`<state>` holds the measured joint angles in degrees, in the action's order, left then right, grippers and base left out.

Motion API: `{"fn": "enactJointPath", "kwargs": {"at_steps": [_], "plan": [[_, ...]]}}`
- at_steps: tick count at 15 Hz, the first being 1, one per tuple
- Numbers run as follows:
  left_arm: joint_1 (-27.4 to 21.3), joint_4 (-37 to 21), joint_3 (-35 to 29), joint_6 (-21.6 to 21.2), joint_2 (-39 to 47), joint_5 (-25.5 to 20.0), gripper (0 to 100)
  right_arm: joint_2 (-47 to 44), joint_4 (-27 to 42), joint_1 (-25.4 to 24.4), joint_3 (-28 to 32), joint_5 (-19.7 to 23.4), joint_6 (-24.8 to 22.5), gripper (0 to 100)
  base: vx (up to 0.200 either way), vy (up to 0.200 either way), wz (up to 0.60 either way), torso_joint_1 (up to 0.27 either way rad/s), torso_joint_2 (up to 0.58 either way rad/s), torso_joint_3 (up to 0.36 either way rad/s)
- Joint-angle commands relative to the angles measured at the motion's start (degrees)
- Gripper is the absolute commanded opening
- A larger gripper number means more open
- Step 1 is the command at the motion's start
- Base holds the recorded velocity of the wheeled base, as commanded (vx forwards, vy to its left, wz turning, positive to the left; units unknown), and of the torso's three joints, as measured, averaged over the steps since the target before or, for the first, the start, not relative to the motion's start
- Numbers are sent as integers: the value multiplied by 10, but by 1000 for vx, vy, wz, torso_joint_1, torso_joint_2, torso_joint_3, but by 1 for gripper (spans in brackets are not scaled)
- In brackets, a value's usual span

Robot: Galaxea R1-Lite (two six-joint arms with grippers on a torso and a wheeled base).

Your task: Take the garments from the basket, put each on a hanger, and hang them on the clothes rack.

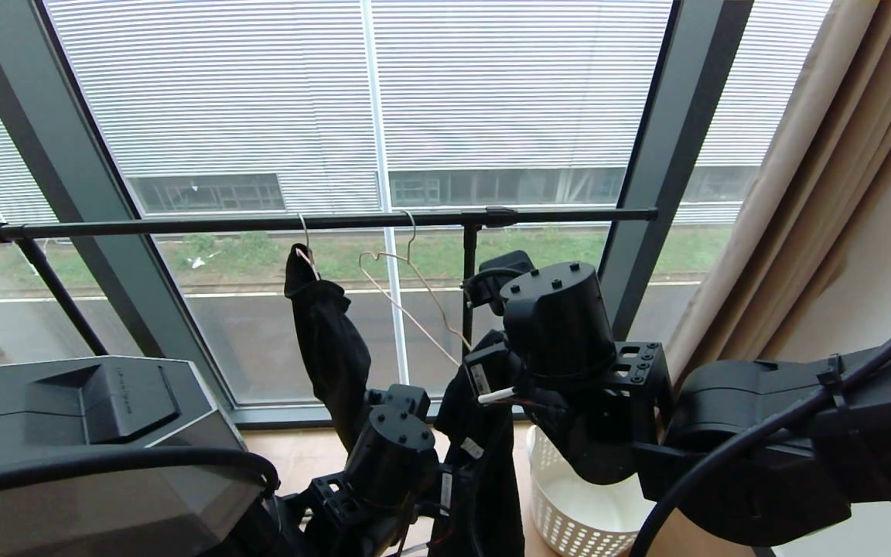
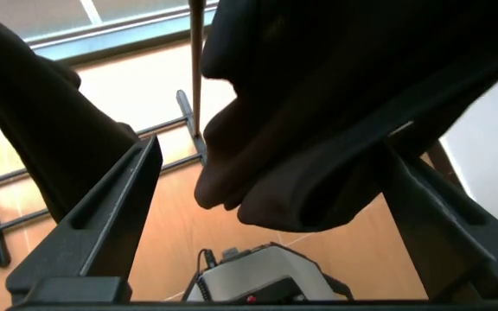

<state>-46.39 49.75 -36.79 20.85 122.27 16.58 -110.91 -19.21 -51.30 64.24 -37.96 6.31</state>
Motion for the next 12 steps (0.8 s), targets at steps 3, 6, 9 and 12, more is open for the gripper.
{"fn": "enactJointPath", "kwargs": {"at_steps": [3,6,9,12], "plan": [[-10,0,-4,4,43,0,100,0,0,0,0,-1,7,0,0,0,0,0,0,0],[-22,0,-3,12,51,0,100,-2,0,0,0,-1,13,0,0,0,0,0,0,0],[-26,0,5,12,49,0,0,3,0,3,0,-1,13,0,0,0,0,0,0,0],[-26,0,21,11,19,5,0,22,0,29,-7,-4,17,0,0,0,0,0,0,0]]}}
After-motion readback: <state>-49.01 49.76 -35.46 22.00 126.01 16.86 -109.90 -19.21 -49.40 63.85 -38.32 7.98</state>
